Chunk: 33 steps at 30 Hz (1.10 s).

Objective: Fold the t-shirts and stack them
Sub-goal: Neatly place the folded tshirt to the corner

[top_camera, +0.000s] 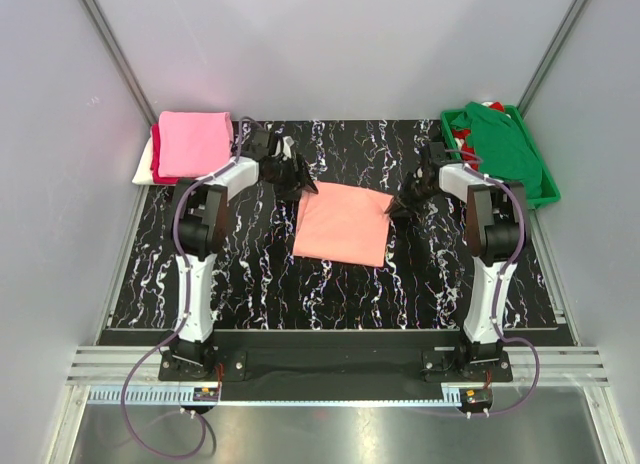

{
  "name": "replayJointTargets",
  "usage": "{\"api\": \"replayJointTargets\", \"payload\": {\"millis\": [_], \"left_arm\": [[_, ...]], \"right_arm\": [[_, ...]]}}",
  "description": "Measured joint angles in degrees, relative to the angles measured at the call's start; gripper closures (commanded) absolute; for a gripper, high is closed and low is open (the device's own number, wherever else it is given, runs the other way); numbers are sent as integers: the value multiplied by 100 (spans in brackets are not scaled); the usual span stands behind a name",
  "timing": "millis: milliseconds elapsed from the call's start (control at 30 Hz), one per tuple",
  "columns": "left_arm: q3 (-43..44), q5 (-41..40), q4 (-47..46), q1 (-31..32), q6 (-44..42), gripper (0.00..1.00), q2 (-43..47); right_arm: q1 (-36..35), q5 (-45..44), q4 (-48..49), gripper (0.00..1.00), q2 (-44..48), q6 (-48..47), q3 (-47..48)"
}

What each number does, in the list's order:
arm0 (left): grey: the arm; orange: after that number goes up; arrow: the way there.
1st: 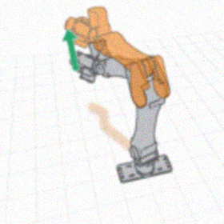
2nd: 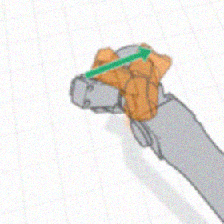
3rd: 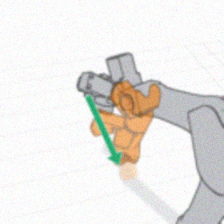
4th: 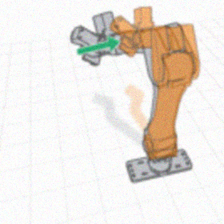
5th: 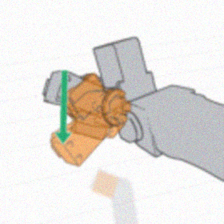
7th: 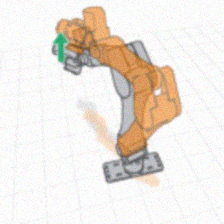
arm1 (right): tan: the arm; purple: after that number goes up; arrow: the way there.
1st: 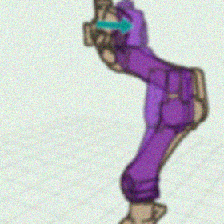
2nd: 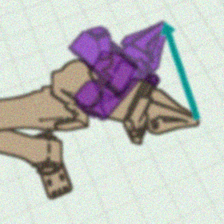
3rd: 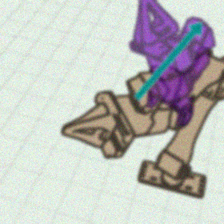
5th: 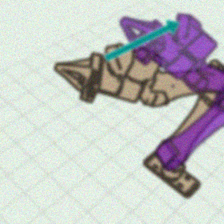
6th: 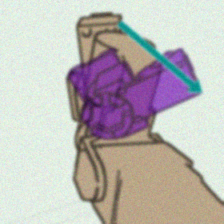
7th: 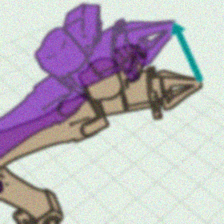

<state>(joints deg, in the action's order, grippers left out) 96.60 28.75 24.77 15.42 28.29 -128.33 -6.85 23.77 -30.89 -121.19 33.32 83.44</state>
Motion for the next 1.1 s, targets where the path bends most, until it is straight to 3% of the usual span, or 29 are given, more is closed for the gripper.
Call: {"api": "replayJointTargets", "payload": {"millis": [167,400,433,533,567,633,700,733,767,833,1100], "left_arm": [[-63,63,-223,50,24,43,-55],[-343,289,-719,144,142,48,-55],[-376,345,-787,153,173,65,-55],[-498,435,-857,181,232,100,-90],[-514,542,-881,181,236,100,-107],[-503,577,-859,195,195,100,-105],[-459,573,-756,195,116,100,-105],[-407,549,-638,195,48,100,-105],[-365,511,-538,195,-24,100,-105],[-273,413,-258,166,-210,100,-76],[839,-136,1456,-402,-1088,100,-4]], "right_arm": [[0,131,229,80,-17,11,-66],[0,341,472,82,-96,81,-92],[0,376,501,82,-105,87,-98],[0,483,619,82,-138,127,-118],[0,516,651,81,-144,142,-133],[0,568,717,71,-146,164,-168],[4,649,767,54,-136,201,-184],[2,693,798,40,-116,219,-195],[-2,723,826,34,-70,238,-216],[-13,667,833,28,96,177,-286],[-33,79,426,25,1255,-7,-1554]]}}
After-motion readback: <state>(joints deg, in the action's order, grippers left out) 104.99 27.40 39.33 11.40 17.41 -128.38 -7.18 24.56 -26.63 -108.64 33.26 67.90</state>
